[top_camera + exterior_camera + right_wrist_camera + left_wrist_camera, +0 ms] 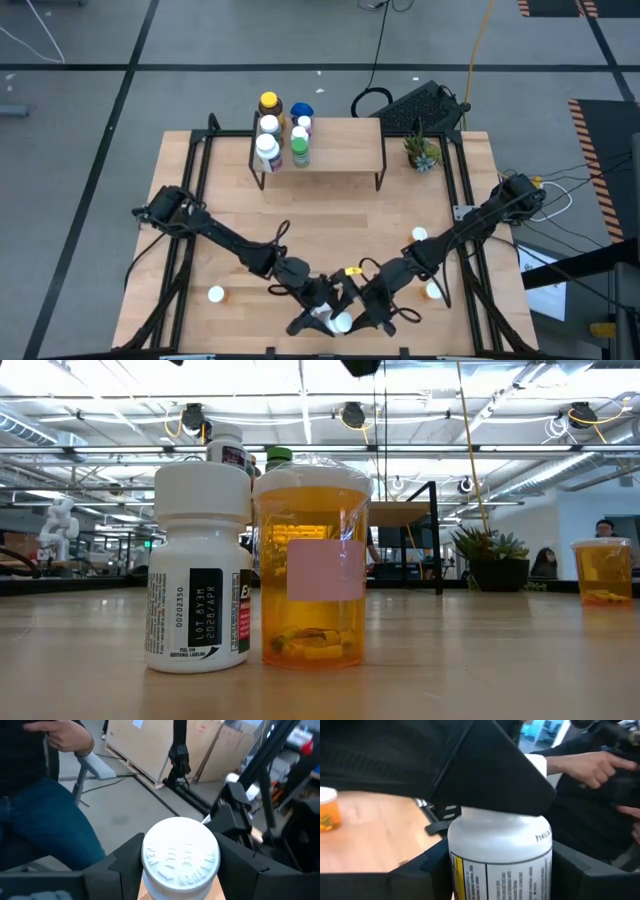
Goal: Pick and place medicine bottles onto shelf by color
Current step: Put the right small white medicine bottle on the shelf
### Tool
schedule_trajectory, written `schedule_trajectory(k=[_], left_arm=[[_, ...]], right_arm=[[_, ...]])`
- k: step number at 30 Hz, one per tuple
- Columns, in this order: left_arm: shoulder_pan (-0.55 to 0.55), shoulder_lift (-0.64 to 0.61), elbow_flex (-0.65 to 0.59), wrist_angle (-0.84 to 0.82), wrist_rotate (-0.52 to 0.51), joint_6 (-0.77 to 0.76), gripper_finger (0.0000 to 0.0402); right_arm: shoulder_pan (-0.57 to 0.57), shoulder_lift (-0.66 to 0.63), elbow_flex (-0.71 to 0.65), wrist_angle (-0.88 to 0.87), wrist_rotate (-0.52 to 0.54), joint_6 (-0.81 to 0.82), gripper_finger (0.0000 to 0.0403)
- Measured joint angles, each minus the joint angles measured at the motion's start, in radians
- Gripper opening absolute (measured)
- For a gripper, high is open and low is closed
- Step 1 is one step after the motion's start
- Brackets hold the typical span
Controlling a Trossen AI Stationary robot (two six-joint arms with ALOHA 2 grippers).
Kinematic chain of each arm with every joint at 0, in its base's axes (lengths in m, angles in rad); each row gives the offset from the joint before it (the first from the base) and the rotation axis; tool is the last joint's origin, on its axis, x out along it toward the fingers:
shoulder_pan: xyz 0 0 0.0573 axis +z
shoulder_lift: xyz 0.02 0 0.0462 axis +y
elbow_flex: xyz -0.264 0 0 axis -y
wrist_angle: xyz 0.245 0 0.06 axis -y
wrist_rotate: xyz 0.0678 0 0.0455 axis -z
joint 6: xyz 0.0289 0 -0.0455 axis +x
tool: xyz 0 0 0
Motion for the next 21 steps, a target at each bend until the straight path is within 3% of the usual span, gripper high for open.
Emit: schedule_trajectory(k=[3, 9, 12, 17, 21], left_arm=[[-0.007, 0.0, 0.0, -0.015, -0.046, 0.003, 0.0245], [-0.005, 0.0, 0.0, -0.051, -0.108, 0.011, 0.0313], [-0.005, 0.0, 0.0, -0.11, -0.229, 0.011, 0.0348], [0.008, 0.0, 0.0, -0.203, -0.415, -0.017, 0.0382], [0.018, -0.001, 0.0, -0.212, -0.572, -0.06, 0.0383]], right_arm=[[0.0, 0.0, -0.001, -0.007, 0.01, 0.066, 0.0197], [0.004, -0.012, -0.001, -0.043, 0.138, 0.241, 0.02], [0.003, -0.033, -0.001, -0.093, 0.223, 0.363, 0.0199], [0.026, -0.099, -0.001, -0.23, 0.428, 0.478, 0.0201], [0.047, -0.146, -0.001, -0.345, 0.644, 0.554, 0.02]])
